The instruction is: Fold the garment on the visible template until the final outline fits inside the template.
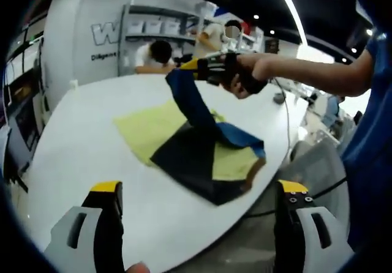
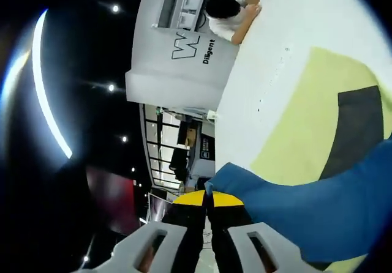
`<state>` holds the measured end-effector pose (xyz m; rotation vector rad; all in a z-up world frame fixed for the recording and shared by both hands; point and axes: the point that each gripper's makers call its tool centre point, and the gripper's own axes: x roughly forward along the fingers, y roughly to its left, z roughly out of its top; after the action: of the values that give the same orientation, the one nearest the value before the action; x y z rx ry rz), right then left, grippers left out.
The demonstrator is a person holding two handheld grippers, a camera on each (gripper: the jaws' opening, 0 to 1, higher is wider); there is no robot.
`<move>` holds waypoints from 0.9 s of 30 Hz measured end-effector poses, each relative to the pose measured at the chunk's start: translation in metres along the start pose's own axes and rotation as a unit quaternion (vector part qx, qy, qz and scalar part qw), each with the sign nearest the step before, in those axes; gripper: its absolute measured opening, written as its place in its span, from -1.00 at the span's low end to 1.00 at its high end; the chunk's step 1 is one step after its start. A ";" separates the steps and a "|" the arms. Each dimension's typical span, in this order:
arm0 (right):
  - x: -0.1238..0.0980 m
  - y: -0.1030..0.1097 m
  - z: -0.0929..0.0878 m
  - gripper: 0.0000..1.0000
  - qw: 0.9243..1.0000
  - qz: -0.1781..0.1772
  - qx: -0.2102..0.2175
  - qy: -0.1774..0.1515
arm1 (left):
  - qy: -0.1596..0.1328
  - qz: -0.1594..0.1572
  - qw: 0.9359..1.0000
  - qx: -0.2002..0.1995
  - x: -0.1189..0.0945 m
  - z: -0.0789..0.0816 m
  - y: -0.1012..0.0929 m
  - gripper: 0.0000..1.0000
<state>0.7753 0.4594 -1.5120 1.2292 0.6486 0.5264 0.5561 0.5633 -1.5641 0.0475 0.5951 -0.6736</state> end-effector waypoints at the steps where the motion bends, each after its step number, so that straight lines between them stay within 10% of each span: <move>1: 0.003 -0.004 -0.002 -1.00 1.000 -0.005 -0.002 0.003 | 0.000 0.000 1.000 0.000 0.000 0.000 0.000 0.97; 10: 0.027 -0.023 -0.045 -0.97 0.996 -0.011 -0.033 0.083 | 0.001 0.004 1.000 -0.006 0.000 -0.003 0.002 0.97; 14: 0.026 -0.006 -0.050 -0.63 0.993 0.025 -0.057 0.097 | -0.002 0.005 1.000 -0.014 0.002 -0.004 0.003 0.96; 19: 0.011 0.005 -0.034 -0.65 0.992 0.034 -0.084 0.091 | 0.006 0.004 1.000 -0.011 0.004 -0.007 0.001 0.97; 27: -0.057 0.003 0.045 -0.67 0.982 0.021 -0.186 0.014 | 0.008 0.000 1.000 -0.015 0.007 -0.010 -0.002 0.97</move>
<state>0.7663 0.3907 -1.4909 0.8854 0.5194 0.6676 0.5544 0.5602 -1.5761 0.0254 0.6209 -0.6648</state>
